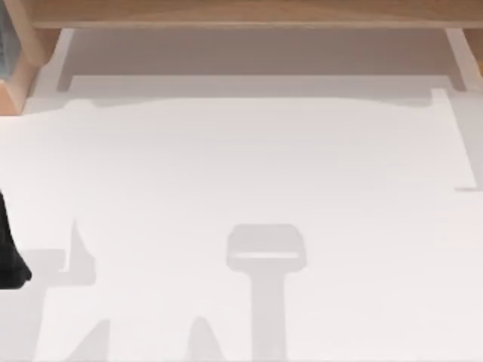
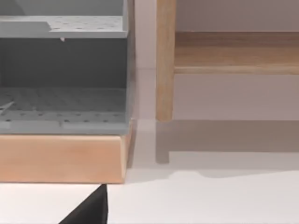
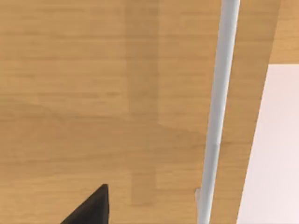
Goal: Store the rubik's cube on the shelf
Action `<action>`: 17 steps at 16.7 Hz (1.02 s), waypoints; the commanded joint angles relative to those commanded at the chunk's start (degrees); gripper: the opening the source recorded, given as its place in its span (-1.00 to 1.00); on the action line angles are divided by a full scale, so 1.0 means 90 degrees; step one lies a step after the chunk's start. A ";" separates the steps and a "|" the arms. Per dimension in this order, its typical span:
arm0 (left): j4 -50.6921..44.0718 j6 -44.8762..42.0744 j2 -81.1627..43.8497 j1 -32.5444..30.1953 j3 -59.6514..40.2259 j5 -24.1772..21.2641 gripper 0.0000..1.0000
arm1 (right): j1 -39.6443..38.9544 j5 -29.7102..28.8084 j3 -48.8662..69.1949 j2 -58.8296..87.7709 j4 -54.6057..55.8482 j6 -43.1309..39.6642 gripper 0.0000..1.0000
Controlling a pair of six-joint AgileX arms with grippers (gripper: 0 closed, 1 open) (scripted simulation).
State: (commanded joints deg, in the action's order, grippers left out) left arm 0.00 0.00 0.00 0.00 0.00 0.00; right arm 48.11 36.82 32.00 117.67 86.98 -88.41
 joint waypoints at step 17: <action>0.0000 0.0000 0.0000 0.0000 0.0000 0.0000 1.00 | 0.0353 -0.3760 0.8642 0.0778 -0.6661 0.3086 1.00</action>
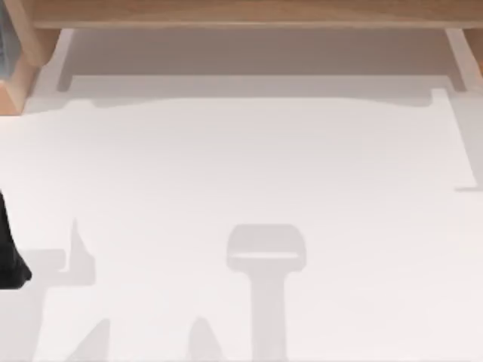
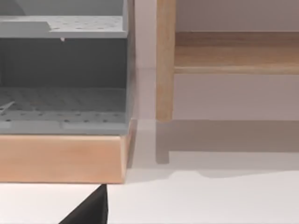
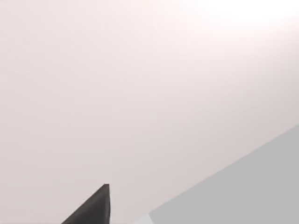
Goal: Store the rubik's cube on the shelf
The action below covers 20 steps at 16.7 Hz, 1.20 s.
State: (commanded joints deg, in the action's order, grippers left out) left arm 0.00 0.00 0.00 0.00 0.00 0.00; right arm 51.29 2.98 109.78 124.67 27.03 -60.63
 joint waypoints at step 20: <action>0.0000 0.0000 0.0000 0.0000 0.0000 0.0000 1.00 | -0.3283 -0.0186 0.2563 0.1288 -1.1244 0.5826 1.00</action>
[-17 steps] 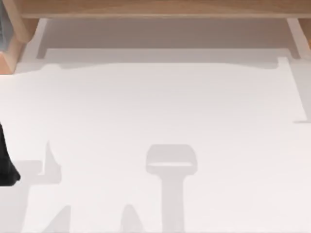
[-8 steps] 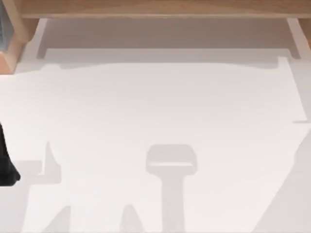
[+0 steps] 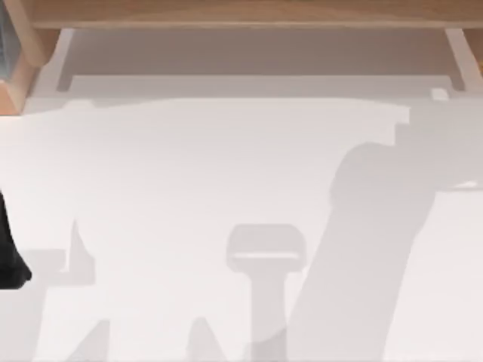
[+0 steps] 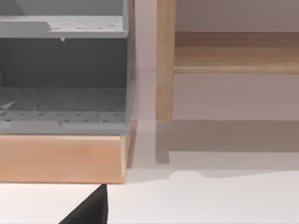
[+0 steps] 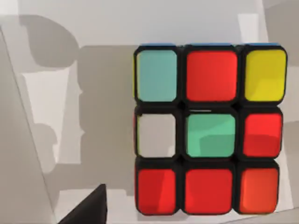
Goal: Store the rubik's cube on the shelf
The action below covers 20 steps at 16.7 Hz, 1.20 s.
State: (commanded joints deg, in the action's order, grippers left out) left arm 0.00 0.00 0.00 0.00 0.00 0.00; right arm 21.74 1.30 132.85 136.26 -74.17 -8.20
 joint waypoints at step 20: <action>0.0000 0.0000 0.0000 0.0000 0.0000 0.0000 1.00 | -0.0091 -0.0014 -0.0411 0.0633 0.0926 0.0086 0.55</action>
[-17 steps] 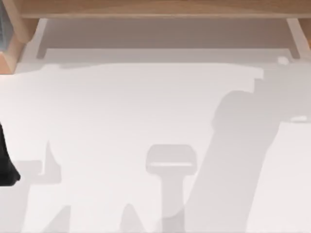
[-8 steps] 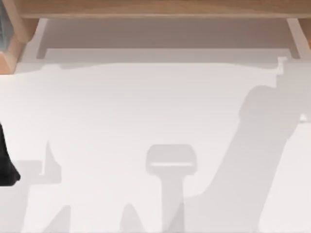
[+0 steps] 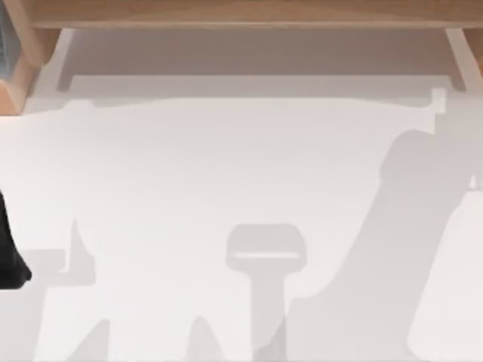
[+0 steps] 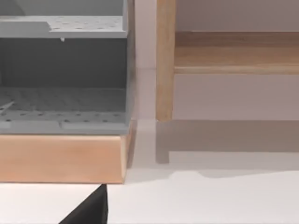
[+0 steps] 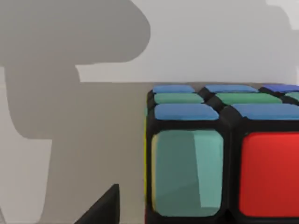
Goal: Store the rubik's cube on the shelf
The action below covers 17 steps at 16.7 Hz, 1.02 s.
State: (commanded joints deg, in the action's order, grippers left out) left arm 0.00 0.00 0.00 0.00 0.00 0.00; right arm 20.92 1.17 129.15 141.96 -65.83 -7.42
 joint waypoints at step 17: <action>0.0000 0.0000 0.0000 0.0000 0.0000 0.0000 1.00 | 0.0000 0.0000 0.0000 0.0000 0.0000 0.0000 -1.00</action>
State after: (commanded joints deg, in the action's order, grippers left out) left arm 0.00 0.00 0.00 0.00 0.00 0.00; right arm 20.92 1.17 129.15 141.96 -65.83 -7.42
